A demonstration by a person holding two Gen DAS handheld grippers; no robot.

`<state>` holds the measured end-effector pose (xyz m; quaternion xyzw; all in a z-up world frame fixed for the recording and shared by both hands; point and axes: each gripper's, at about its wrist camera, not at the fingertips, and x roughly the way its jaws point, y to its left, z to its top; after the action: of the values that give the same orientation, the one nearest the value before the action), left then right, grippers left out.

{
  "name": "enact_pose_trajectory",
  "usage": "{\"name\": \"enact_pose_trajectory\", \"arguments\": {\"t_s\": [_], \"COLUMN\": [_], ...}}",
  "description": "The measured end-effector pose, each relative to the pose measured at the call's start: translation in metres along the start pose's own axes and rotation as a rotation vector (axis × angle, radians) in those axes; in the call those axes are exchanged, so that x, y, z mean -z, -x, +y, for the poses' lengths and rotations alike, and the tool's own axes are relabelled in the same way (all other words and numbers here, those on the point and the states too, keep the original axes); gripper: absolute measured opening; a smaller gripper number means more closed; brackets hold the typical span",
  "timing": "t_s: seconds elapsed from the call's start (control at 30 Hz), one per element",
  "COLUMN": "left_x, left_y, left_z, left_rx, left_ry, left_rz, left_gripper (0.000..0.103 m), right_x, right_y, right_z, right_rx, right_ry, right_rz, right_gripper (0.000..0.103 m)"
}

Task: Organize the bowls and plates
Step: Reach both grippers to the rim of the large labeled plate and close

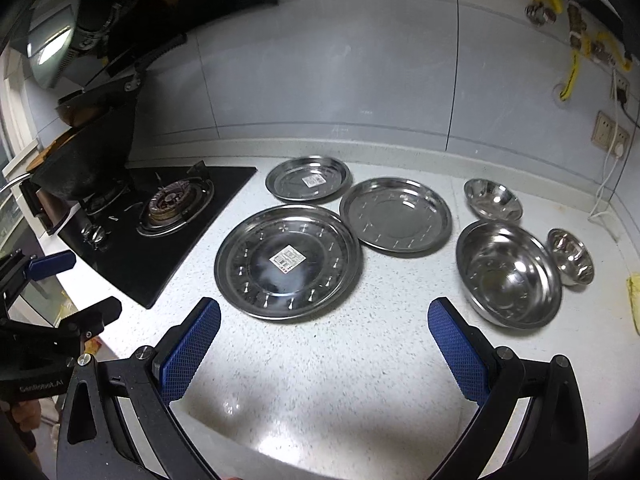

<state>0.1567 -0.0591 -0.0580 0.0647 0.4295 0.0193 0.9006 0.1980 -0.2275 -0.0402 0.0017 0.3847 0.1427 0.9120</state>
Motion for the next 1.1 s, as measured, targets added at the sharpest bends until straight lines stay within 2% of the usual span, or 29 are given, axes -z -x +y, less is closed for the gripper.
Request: {"name": "enact_pose_trajectory", "arguments": {"t_s": [0.43,0.5,0.57,0.9,0.97,1.07,1.1], "left_x": [-0.051,-0.056,-0.061,-0.073,-0.074,-0.072,-0.071], "left_y": [-0.158,-0.176,-0.191,-0.238,-0.243,-0.25,-0.252], "left_z": [0.024,0.026,0.026,0.023,0.022,0.024,0.025], "left_rx": [0.082,0.112,0.141,0.157,0.169,0.186,0.193], "left_ry": [0.142,0.167,0.178,0.209,0.215,0.24,0.247], "left_rz": [0.187,0.206,0.222,0.292,0.3,0.322,0.328], "left_gripper": [0.085,0.084,0.084,0.083,0.083,0.083,0.081], "right_x": [-0.02,-0.022,-0.023,-0.022,-0.022,-0.02,-0.02], "right_y": [-0.116,-0.129,-0.142,-0.175,-0.178,-0.184,-0.186], "right_z": [-0.025,-0.028,-0.032,-0.041,-0.041,-0.039,-0.04], "right_rx": [-0.041,-0.043,-0.044,-0.054,-0.051,-0.057,-0.058], "right_ry": [-0.137,-0.155,-0.177,-0.214,-0.207,-0.207,-0.206], "right_rz": [0.18,0.199,0.218,0.282,0.289,0.307,0.312], "right_gripper": [0.102,0.102,0.102,0.102,0.1,0.086,0.079]}}
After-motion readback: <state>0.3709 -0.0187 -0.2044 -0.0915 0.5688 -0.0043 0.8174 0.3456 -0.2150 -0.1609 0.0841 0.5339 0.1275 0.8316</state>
